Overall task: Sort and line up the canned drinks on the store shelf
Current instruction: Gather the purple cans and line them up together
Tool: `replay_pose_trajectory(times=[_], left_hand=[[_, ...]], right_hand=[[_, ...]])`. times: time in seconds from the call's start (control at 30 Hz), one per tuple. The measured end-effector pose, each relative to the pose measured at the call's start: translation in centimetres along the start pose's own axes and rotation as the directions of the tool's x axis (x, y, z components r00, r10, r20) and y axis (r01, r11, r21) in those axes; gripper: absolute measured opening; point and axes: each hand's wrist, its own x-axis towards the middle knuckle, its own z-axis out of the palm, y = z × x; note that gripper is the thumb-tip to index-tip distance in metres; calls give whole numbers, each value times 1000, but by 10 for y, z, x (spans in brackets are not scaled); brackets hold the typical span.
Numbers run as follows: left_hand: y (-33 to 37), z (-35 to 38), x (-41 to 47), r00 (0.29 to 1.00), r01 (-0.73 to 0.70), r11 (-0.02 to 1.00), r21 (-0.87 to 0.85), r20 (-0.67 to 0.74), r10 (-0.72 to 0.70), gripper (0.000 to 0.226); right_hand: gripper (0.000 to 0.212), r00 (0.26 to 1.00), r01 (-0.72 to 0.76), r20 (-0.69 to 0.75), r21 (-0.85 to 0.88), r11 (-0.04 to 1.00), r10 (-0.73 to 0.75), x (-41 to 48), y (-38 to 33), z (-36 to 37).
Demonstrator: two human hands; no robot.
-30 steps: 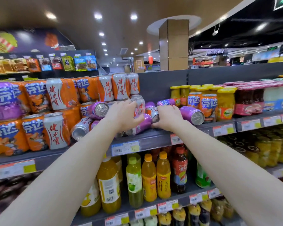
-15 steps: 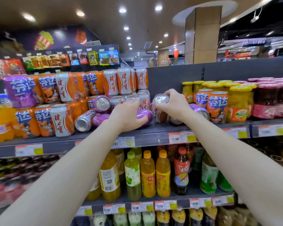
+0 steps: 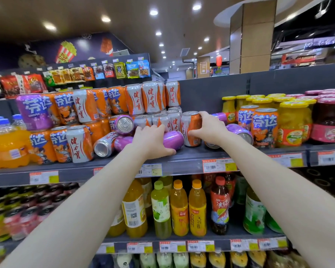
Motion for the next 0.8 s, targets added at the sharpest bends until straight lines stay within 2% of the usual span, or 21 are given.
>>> replay_pose_trajectory(times=[0.1, 0.17, 0.23, 0.3, 0.33, 0.4, 0.5, 0.57, 0.67, 0.8], left_hand=[[-9, -5, -1, 998, 10, 1000, -5, 57, -9, 87], [-14, -9, -5, 994, 26, 998, -65, 110, -19, 85], [-19, -10, -8, 989, 48, 989, -139, 142, -28, 82], [-21, -11, -11, 990, 42, 986, -159, 140, -20, 81], [-23, -13, -12, 990, 39, 986, -164, 139, -16, 81], [-26, -13, -14, 993, 34, 979, -200, 117, -11, 76], [-31, -8, -17, 1000, 5, 964, -267, 18, 0, 70], [-35, -4, -18, 1000, -6, 941, -338, -26, -3, 71], [-41, -1, -17, 995, -27, 882, -471, -99, -23, 77], [-47, -4, -15, 977, -55, 763, -644, -191, -90, 87]], right_hand=[[80, 1000, -12, 5, 25, 1000, 12, 3, 0, 2], [86, 990, 50, -136, 29, 998, -45, 3, -2, 6], [74, 908, 222, -359, -29, 975, -218, -2, -6, 13], [56, 805, 406, -448, -66, 912, -390, -11, -15, 24], [51, 783, 481, -423, -53, 875, -457, -16, -21, 29], [49, 796, 558, -285, 4, 830, -533, -23, -34, 39], [61, 863, 505, -32, 59, 861, -504, -29, -49, 45], [70, 878, 473, 73, 22, 881, -473, -29, -55, 45], [78, 894, 441, 93, -16, 897, -438, -27, -58, 47], [81, 925, 367, 20, 214, 905, -380, -26, -57, 51]])
